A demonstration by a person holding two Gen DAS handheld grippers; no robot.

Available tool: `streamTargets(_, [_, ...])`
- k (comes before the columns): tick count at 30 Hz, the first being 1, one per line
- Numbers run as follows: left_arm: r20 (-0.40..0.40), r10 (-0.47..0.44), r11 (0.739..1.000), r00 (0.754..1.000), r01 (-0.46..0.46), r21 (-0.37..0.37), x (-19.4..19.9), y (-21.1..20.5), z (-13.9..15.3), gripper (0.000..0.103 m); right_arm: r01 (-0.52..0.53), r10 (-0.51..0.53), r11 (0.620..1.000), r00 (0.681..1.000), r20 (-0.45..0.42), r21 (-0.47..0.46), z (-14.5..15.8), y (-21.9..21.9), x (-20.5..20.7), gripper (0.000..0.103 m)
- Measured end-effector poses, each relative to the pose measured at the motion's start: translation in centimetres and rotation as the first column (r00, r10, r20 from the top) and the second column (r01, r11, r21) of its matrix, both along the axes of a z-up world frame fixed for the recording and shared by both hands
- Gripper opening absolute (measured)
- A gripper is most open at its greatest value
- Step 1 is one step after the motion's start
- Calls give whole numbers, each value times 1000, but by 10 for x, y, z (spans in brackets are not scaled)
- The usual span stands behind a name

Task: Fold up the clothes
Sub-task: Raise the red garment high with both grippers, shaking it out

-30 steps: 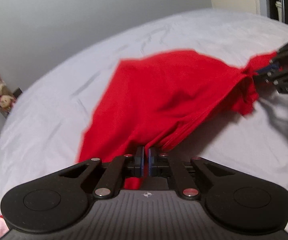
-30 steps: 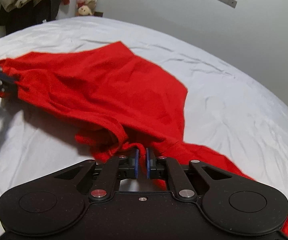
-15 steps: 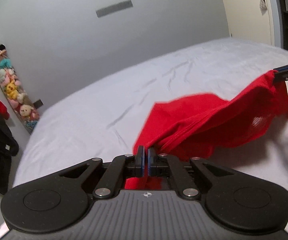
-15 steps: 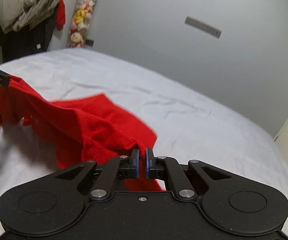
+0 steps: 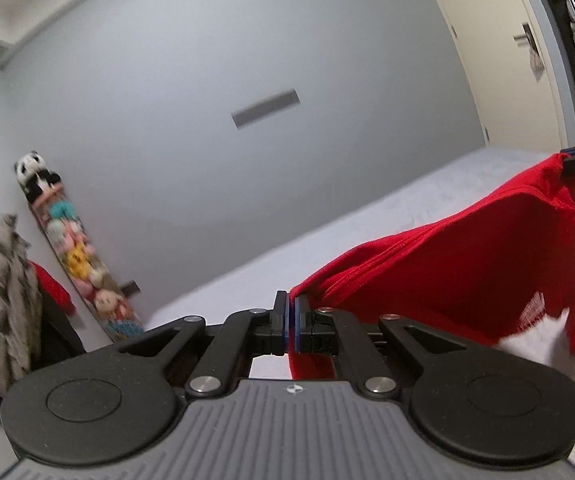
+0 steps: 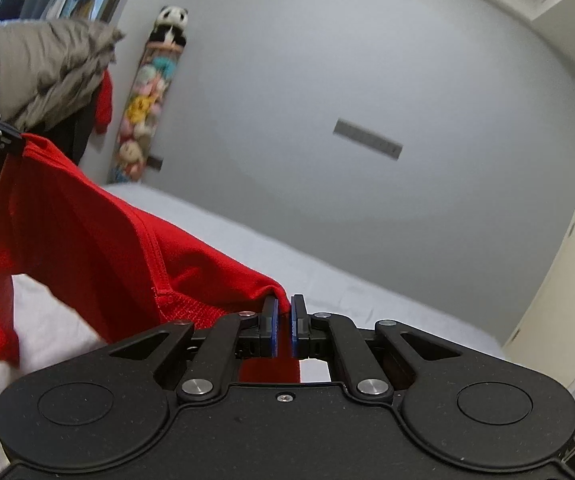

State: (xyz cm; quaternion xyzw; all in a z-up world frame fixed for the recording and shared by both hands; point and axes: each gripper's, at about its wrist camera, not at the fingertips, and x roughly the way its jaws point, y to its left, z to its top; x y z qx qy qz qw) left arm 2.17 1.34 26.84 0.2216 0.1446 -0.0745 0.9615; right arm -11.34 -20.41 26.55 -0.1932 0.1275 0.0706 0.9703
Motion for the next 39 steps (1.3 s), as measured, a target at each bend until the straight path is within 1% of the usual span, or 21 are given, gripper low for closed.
streamTargets(2, [33, -3, 1000, 999, 3, -6, -5, 0, 16, 2, 0, 0, 1000, 999, 37, -11, 15, 1, -9, 4])
streamTargets(3, [58, -6, 1000, 998, 6, -11, -9, 0, 29, 2, 1, 0, 1000, 998, 59, -14, 26, 2, -15, 4])
streamTargets(4, [79, -9, 1000, 997, 10, -13, -12, -1, 40, 2, 2, -1, 1000, 998, 68, -16, 30, 2, -17, 4])
streamTargets(8, [150, -16, 1000, 988, 15, 11, -23, -7, 68, 2, 9, -7, 1000, 991, 130, -21, 63, 5, -33, 4])
streamTargets(9, [163, -17, 1000, 987, 14, 16, -25, -8, 72, 2, 9, -7, 1000, 991, 135, -17, 68, 5, -34, 4])
streamTargets(13, [211, -20, 999, 977, 12, 40, -34, -16, 84, 2, -5, -3, 999, 990, 138, 54, 97, -1, -37, 4])
streamTargets(17, [224, -25, 998, 974, 12, 58, -40, -20, 90, 2, -15, 2, 993, 994, 112, 114, 120, -7, -35, 4])
streamTargets(21, [231, -34, 998, 972, 21, 61, -51, -22, 101, 2, -12, 1, 995, 994, 110, 100, 137, -7, -37, 4])
streamTargets(24, [256, -41, 998, 966, 26, 59, -62, -19, 113, 2, -13, 0, 994, 992, 122, 107, 160, -7, -47, 4])
streamTargets(25, [276, -43, 998, 960, 27, 60, -67, -19, 118, 2, -14, 0, 994, 992, 130, 107, 162, -4, -48, 4])
streamTargets(27, [313, -46, 998, 949, 27, 65, -76, -19, 126, 2, -14, -3, 995, 987, 163, 102, 177, 0, -58, 4])
streamTargets(28, [332, -49, 997, 942, 28, 68, -81, -20, 131, 2, -15, -3, 996, 981, 196, 93, 188, 3, -66, 4])
streamTargets(32, [376, -56, 997, 925, 31, 73, -98, -22, 147, 2, -17, -3, 996, 973, 232, 83, 215, 5, -82, 4])
streamTargets(34, [395, -58, 996, 917, 28, 80, -105, -23, 152, 2, -18, -2, 997, 970, 245, 80, 224, 5, -89, 4])
streamTargets(37, [416, -58, 996, 907, 27, 80, -116, -22, 157, 2, -21, 2, 997, 966, 258, 72, 228, 8, -94, 4])
streamTargets(39, [411, -60, 997, 909, 34, 72, -120, -20, 159, 2, -33, 12, 997, 965, 263, 72, 232, 8, -104, 4])
